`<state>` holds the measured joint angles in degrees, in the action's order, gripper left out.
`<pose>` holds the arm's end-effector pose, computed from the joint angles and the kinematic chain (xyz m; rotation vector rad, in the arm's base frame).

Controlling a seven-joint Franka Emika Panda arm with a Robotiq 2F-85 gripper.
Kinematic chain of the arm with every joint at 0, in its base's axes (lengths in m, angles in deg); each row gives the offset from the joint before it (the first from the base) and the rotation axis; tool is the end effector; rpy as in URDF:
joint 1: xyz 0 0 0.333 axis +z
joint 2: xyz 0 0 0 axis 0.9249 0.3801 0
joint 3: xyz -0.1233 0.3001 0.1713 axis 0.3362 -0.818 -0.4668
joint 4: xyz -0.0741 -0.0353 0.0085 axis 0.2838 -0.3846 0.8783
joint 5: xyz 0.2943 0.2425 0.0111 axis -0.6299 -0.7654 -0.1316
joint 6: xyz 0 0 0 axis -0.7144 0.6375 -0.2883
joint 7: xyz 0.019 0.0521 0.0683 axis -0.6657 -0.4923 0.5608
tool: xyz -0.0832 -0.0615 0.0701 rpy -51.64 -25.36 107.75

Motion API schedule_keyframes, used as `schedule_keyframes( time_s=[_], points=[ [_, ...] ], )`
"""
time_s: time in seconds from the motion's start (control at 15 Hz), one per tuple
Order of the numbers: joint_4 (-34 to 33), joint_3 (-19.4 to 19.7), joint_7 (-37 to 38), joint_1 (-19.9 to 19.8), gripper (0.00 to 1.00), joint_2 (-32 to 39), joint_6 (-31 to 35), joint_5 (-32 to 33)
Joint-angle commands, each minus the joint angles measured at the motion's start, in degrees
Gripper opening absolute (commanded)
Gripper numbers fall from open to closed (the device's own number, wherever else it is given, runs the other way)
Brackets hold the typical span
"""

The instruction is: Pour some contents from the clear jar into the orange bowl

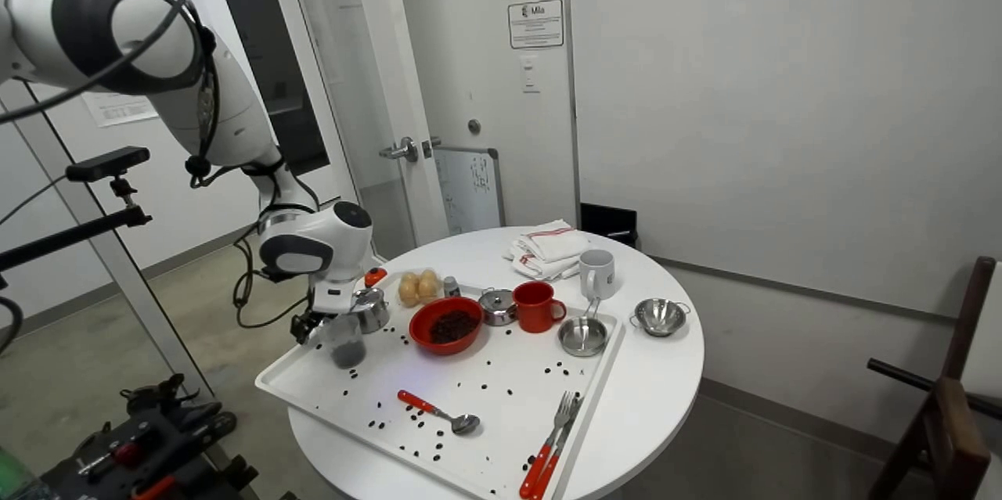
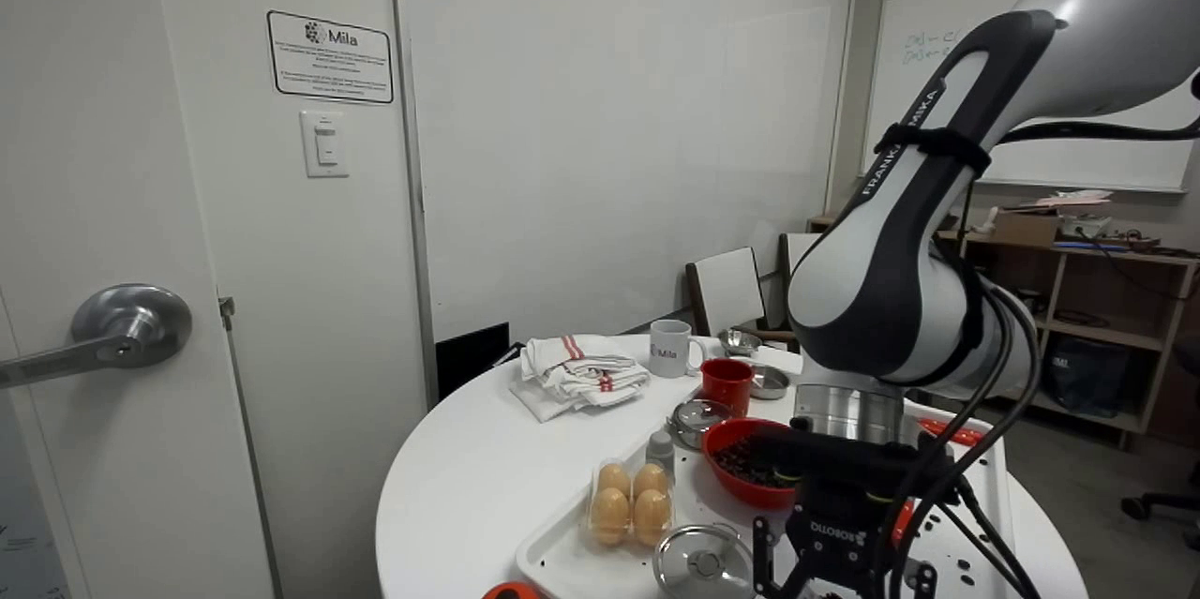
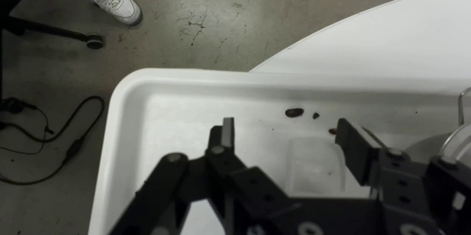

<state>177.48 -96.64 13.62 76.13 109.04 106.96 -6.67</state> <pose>0.5342 0.2060 0.0596 -2.0850 1.8390 0.7049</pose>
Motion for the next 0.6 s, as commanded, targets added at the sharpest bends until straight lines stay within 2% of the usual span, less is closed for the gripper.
schedule_keyframes(
  time_s=[0.0, 0.33, 0.53],
  points=[
    [1.6, 1.6, 0.4, 2.2, 0.40, -2.2, 1.7, -3.6],
    [3.5, 5.8, 3.7, 6.2, 0.04, -4.7, 4.0, -1.0],
    [7.8, 10.1, 7.6, 9.8, 0.08, -9.6, 6.2, 2.9]
  ],
)
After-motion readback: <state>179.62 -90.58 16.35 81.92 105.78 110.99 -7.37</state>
